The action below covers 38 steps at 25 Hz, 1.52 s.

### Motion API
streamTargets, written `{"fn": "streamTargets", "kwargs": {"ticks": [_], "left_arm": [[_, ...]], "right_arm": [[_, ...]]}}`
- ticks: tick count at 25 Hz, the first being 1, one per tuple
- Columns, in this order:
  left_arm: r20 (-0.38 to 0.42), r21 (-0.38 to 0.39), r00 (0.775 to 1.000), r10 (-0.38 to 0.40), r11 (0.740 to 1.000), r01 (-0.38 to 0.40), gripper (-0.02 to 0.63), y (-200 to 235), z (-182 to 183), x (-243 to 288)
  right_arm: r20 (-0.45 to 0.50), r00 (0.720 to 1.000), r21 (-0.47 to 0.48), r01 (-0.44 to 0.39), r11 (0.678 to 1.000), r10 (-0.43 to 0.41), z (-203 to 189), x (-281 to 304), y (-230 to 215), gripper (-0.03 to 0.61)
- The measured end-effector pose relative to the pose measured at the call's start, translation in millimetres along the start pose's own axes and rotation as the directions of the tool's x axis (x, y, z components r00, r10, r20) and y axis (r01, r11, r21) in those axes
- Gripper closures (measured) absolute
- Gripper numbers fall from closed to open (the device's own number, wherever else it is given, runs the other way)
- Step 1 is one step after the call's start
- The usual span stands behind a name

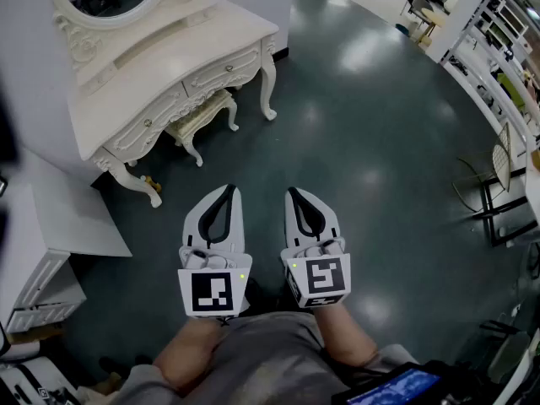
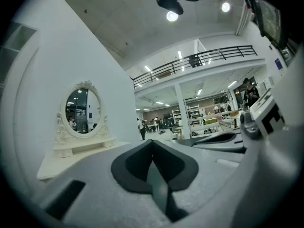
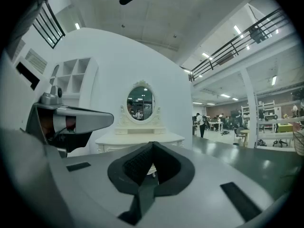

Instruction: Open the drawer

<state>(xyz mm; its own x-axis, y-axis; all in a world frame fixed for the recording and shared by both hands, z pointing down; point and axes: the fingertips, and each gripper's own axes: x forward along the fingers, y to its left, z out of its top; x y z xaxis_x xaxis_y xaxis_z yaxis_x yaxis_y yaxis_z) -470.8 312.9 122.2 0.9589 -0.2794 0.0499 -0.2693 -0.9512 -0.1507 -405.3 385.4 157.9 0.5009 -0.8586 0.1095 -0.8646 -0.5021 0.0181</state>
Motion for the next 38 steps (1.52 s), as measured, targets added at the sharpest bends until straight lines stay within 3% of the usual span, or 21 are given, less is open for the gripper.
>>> {"fn": "streamTargets", "kwargs": {"ticks": [10, 16, 25, 31, 38], "left_arm": [[-0.028, 0.014, 0.999, 0.023, 1.0, -0.023, 0.598, -25, 1, 28], [-0.047, 0.014, 0.998, 0.042, 0.999, -0.042, 0.598, -57, 7, 68], [-0.065, 0.033, 0.996, 0.061, 0.998, -0.059, 0.598, -88, 16, 129], [-0.032, 0.044, 0.996, 0.086, 0.995, -0.085, 0.598, -79, 20, 168], [-0.086, -0.015, 0.991, 0.106, 0.994, -0.108, 0.598, -34, -15, 217]], "right_arm": [[0.023, 0.997, 0.039, -0.079, 0.996, 0.078, -4, 8, -28, 0.565], [-0.036, 0.992, 0.065, -0.116, 0.991, 0.118, -15, 24, -78, 0.565], [-0.031, 0.987, 0.052, -0.159, 0.986, 0.161, -10, 55, -144, 0.565], [-0.028, 0.983, 0.049, -0.181, 0.982, 0.183, -12, 88, -165, 0.565], [-0.067, 0.979, 0.055, -0.19, 0.98, 0.193, -28, 155, -169, 0.565]]}}
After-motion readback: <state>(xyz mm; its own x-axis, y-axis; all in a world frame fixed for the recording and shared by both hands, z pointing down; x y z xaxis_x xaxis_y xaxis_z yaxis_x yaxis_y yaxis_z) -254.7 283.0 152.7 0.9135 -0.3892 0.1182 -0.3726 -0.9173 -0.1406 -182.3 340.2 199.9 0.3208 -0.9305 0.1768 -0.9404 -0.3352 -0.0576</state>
